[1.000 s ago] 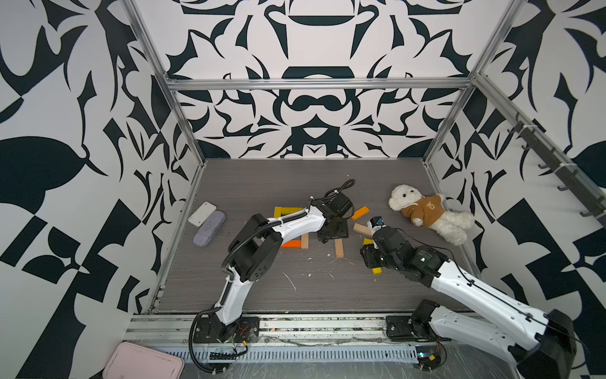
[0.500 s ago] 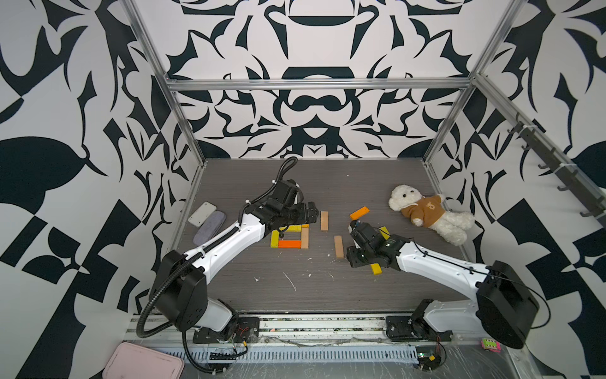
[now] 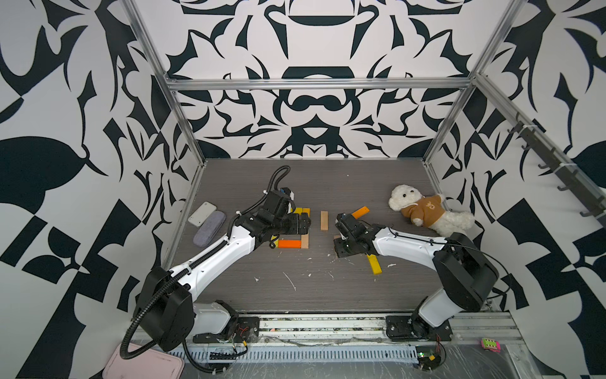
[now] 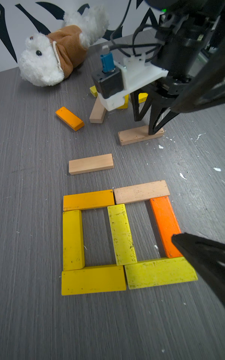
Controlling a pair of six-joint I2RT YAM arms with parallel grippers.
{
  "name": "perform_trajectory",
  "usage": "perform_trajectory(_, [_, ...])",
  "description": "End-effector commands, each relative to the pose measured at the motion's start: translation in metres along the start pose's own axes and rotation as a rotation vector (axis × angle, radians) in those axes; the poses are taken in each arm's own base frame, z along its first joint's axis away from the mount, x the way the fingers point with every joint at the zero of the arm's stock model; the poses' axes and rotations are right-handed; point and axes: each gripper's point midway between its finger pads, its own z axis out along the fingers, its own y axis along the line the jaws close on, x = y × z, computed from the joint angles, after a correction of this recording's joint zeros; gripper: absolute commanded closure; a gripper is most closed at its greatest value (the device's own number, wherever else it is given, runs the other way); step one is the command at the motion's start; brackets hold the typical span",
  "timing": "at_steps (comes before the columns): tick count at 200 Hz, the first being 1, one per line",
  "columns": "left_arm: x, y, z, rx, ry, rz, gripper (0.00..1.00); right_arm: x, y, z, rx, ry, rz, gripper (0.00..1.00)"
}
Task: Assemble the number 8 with building blocks
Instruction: Pick up the building block from the center of the board, then assemble the building block at the center of the board.
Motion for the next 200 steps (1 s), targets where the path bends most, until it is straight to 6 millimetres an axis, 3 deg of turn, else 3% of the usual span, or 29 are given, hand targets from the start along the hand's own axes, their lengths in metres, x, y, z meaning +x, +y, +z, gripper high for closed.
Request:
perform_trajectory(1, [0.002,0.004,-0.001,-0.005,-0.009,0.009,0.01,-0.019,0.003,-0.002,0.01,-0.04,-0.017,0.49])
perform_trajectory(49, [0.012,0.009,0.005,-0.008,0.007,-0.001,0.01,-0.021,0.0,0.006,0.015,-0.007,-0.054,0.66])
perform_trajectory(93, [0.014,0.008,0.004,0.005,0.008,-0.001,0.01,-0.041,-0.015,0.007,-0.009,0.003,-0.055,0.81])
perform_trajectory(178, [0.022,0.011,0.003,0.003,0.018,-0.017,0.01,-0.089,-0.025,0.031,-0.008,0.047,-0.144,0.82])
perform_trajectory(182, [0.017,0.008,-0.005,0.016,-0.009,-0.014,0.01,-0.09,-0.025,0.032,-0.01,0.047,-0.149,0.82])
perform_trajectory(200, [0.017,0.009,-0.007,0.015,-0.016,-0.01,0.01,-0.097,-0.023,0.036,-0.021,0.047,-0.161,0.8])
